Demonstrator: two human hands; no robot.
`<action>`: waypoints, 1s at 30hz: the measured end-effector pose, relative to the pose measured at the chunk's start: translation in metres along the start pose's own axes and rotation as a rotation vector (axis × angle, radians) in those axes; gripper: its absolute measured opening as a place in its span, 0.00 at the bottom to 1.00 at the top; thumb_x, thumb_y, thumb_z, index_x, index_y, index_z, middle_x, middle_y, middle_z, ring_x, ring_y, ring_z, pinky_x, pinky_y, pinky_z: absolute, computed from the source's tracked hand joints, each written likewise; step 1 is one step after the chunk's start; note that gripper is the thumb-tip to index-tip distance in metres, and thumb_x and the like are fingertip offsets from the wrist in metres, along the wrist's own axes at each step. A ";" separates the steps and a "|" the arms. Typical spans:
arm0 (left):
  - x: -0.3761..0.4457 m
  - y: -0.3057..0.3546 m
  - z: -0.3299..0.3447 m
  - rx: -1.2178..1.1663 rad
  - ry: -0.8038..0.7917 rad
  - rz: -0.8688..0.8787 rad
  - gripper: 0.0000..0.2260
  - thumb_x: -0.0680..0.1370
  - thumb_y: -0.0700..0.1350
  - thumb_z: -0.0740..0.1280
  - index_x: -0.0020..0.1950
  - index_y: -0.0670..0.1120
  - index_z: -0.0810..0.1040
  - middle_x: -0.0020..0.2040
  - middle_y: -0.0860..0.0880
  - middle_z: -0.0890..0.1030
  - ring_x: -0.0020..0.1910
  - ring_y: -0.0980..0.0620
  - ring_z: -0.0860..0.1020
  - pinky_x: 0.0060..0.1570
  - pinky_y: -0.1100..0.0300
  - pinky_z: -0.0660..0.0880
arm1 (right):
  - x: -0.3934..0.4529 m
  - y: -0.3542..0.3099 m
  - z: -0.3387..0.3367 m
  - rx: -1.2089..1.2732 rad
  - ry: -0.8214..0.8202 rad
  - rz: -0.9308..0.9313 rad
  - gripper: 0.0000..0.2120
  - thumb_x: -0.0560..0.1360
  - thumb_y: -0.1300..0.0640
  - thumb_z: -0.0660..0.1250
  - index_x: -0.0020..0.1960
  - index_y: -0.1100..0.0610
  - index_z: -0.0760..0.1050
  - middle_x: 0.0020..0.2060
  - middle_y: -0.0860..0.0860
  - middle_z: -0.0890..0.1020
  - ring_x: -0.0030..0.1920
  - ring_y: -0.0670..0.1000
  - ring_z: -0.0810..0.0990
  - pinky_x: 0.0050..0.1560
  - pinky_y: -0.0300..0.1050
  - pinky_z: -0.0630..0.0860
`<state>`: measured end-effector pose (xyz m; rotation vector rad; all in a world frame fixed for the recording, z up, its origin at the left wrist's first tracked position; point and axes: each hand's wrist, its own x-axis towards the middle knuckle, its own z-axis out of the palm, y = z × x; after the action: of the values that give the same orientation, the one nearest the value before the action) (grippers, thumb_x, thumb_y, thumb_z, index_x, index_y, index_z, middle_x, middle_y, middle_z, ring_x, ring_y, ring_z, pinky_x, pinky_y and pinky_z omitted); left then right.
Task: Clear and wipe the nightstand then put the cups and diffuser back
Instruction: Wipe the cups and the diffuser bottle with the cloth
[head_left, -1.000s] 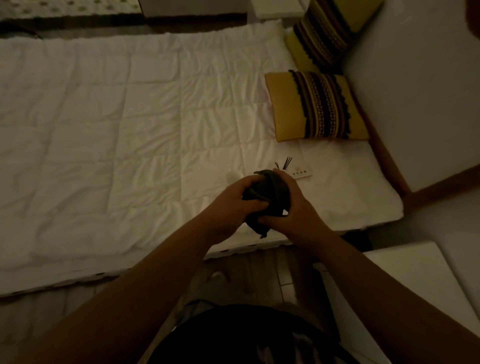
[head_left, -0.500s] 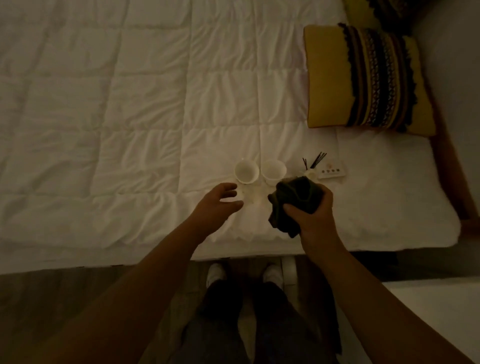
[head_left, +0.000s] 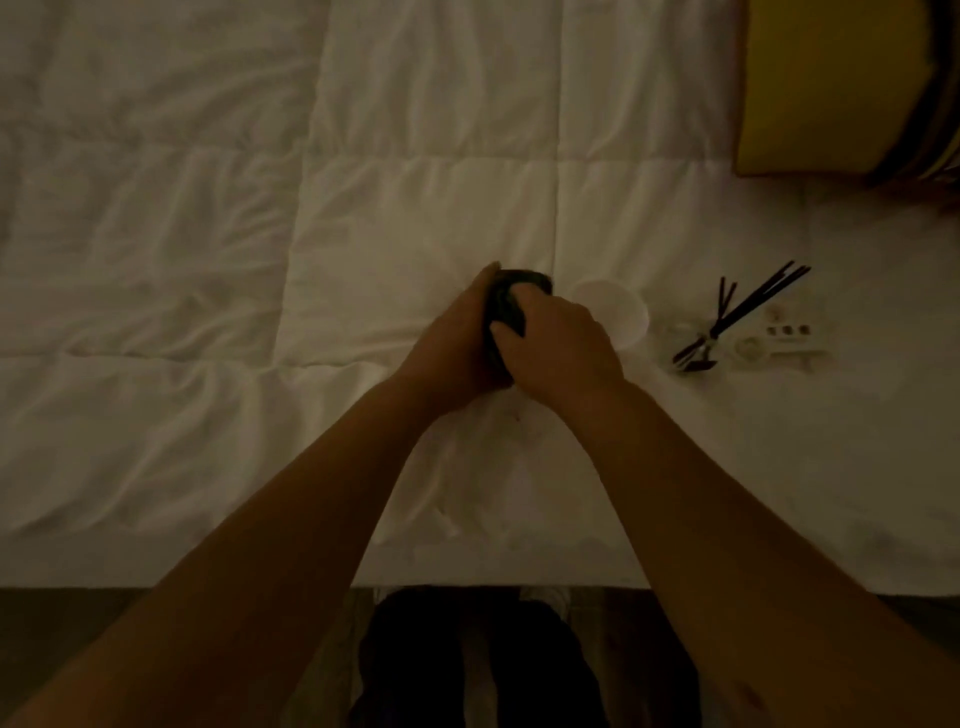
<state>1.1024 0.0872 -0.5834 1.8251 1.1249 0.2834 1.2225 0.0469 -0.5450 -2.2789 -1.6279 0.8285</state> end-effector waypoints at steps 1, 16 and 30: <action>0.005 -0.005 0.003 0.001 -0.019 0.008 0.44 0.70 0.43 0.74 0.78 0.49 0.50 0.75 0.48 0.65 0.71 0.55 0.66 0.63 0.70 0.61 | 0.008 0.000 0.001 -0.027 -0.041 0.038 0.16 0.77 0.45 0.60 0.61 0.51 0.70 0.51 0.54 0.79 0.47 0.55 0.79 0.45 0.49 0.77; -0.056 -0.012 -0.031 0.037 0.137 0.309 0.49 0.63 0.38 0.81 0.75 0.48 0.53 0.63 0.50 0.68 0.62 0.73 0.65 0.53 0.82 0.64 | -0.019 -0.026 -0.031 0.856 -0.748 0.176 0.27 0.70 0.57 0.73 0.64 0.41 0.68 0.49 0.58 0.81 0.33 0.51 0.76 0.26 0.41 0.69; -0.075 0.024 -0.082 -0.316 0.296 0.119 0.45 0.61 0.51 0.80 0.72 0.48 0.60 0.61 0.58 0.69 0.59 0.64 0.73 0.54 0.69 0.73 | -0.070 -0.014 -0.041 1.657 0.015 -0.080 0.13 0.73 0.62 0.63 0.52 0.49 0.80 0.45 0.48 0.83 0.46 0.48 0.82 0.47 0.42 0.78</action>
<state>1.0252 0.0729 -0.5014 1.6019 1.0993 0.7776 1.2181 -0.0070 -0.4820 -0.9613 -0.4373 1.3344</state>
